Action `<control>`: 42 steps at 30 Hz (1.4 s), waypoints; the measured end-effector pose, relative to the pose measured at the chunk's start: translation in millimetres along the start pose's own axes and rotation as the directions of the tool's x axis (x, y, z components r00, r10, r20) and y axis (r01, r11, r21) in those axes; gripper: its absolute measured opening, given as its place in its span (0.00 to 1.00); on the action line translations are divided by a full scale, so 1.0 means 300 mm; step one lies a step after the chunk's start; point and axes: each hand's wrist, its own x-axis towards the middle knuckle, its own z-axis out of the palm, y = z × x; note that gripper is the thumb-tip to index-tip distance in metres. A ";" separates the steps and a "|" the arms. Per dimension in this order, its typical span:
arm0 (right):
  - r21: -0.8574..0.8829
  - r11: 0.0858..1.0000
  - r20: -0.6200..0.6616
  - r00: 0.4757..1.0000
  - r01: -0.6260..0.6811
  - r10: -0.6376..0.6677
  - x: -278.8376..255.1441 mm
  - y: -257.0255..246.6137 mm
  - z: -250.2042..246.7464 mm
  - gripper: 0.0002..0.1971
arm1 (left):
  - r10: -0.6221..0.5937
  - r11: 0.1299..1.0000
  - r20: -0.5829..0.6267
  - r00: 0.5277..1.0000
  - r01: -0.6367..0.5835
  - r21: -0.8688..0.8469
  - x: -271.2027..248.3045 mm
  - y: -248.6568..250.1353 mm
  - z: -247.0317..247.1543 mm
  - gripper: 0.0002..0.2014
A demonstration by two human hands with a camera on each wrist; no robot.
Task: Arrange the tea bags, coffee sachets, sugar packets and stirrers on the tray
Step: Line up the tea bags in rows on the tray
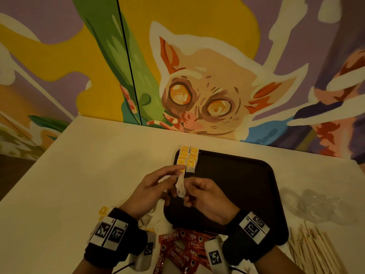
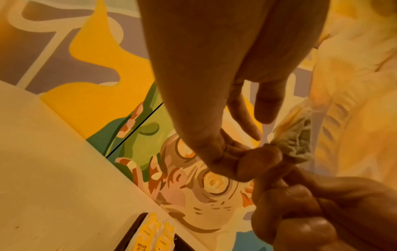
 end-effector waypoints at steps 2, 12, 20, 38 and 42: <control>0.002 1.000 0.035 0.999 -0.018 0.018 -0.006 -0.006 0.007 0.11 | 0.053 0.992 0.074 0.996 -0.061 0.109 0.000 0.007 -0.005 0.16; -0.148 0.988 0.025 0.999 -0.041 0.046 -0.015 -0.019 0.008 0.12 | 0.190 0.952 0.062 0.980 -0.199 0.230 -0.001 -0.007 0.003 0.05; -0.052 0.998 -0.040 0.998 0.046 -0.048 -0.038 -0.077 0.001 0.21 | 0.176 0.951 -0.041 0.983 -0.160 0.265 -0.003 -0.015 -0.013 0.06; -0.303 0.920 -0.089 0.954 0.247 -0.286 -0.037 -0.062 0.022 0.13 | 0.186 0.961 -0.110 0.976 -0.157 0.229 -0.016 -0.013 -0.009 0.12; -0.171 0.976 -0.120 0.980 0.135 -0.157 -0.032 -0.080 0.033 0.23 | 0.202 0.959 -0.136 0.970 -0.168 0.226 -0.015 0.000 -0.008 0.08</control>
